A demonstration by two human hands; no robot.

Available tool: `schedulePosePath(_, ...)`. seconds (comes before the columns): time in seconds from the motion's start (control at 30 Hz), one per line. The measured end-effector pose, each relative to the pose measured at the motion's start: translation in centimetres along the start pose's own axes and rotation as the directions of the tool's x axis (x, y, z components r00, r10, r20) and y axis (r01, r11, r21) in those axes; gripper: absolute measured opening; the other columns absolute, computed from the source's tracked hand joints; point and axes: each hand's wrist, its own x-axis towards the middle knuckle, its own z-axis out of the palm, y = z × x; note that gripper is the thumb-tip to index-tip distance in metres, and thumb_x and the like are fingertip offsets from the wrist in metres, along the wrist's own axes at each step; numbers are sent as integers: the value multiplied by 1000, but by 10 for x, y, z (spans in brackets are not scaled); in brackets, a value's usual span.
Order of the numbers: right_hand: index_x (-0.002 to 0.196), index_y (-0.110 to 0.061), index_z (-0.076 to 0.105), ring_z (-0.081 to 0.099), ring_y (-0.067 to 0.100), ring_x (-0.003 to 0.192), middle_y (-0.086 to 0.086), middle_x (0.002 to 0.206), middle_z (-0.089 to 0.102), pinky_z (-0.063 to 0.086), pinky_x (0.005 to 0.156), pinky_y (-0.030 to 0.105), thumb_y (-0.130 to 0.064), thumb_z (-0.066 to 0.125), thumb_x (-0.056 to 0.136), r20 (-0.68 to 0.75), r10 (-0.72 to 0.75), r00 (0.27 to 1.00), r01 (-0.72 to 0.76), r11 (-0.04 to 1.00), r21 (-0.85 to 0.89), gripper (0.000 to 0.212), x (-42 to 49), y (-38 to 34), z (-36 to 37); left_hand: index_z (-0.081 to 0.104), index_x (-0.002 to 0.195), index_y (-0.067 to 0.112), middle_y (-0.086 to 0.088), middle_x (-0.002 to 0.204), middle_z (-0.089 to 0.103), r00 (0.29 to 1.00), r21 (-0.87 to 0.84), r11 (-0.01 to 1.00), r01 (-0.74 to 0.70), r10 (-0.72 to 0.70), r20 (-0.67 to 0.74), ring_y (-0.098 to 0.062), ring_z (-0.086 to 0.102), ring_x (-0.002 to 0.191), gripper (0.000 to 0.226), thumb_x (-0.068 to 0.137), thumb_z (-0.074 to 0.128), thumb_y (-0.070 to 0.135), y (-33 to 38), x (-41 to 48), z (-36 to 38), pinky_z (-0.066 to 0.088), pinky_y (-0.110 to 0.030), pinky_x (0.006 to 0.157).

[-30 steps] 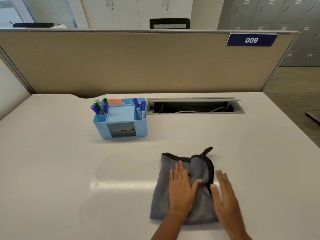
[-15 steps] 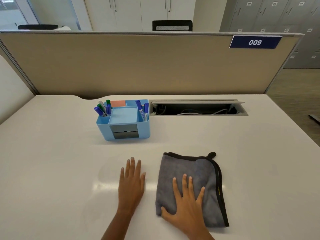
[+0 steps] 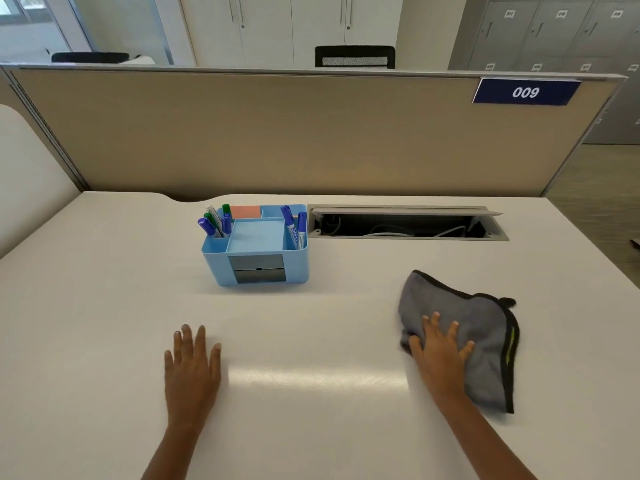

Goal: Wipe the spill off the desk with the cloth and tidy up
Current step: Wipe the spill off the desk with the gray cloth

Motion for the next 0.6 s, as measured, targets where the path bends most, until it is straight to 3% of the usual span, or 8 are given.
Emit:
schedulePosePath(0.07,99,-5,71,62,49,96,21,107,69,39,70,75,-26,58,73,52,-84,995,85,996,-18,36,4,-30,4,40,133,-2,-28,143,35,999,-70,997,35,-38,-38,-41,29,136,50,96,33,31,-2,-1,1,26,-56,110)
schedulePosePath(0.13,82,-13,75,70,39,79,11,90,75,48,56,65,-33,39,66,127,-219,967,221,975,-1,45,1,-66,12,32,138,2,-22,150,26,998,-138,988,64,-67,-12,-34,19,141,47,95,39,21,-1,0,4,16,-49,115)
schedulePosePath(0.23,83,-23,76,72,28,83,-3,94,76,54,60,55,-38,32,65,138,-403,905,415,907,-66,49,-27,-113,25,32,138,3,-22,150,25,996,-141,987,82,-84,-6,-33,20,142,48,95,39,22,3,-2,9,14,-48,115)
schedulePosePath(0.33,91,-29,74,70,23,93,-10,101,73,54,68,53,-41,31,71,233,-489,841,525,841,-130,49,-40,-124,32,33,138,4,-21,150,25,994,-149,983,107,-108,1,-32,20,141,47,95,39,23,4,-3,13,12,-48,115)
schedulePosePath(0.43,96,-32,72,70,22,95,-12,104,72,50,66,61,-41,32,71,238,-483,842,527,832,-173,48,-19,-107,31,35,137,3,-21,150,27,995,-149,984,94,-98,-17,-32,23,141,46,94,41,20,2,-4,14,14,-48,115)
schedulePosePath(0.53,95,-31,73,70,25,92,-9,103,73,46,61,69,-39,33,69,176,-379,908,411,889,-204,48,13,-71,23,37,136,2,-22,149,29,995,-147,985,91,-97,-36,-33,25,140,45,94,42,19,2,-5,14,16,-49,114)
schedulePosePath(0.6,114,-29,63,58,28,116,-6,126,62,37,78,76,-38,33,79,178,-305,936,335,925,-180,48,25,-41,5,37,136,2,-22,148,29,994,-145,985,90,-97,-43,-33,25,140,45,95,42,19,2,-5,14,16,-49,114)
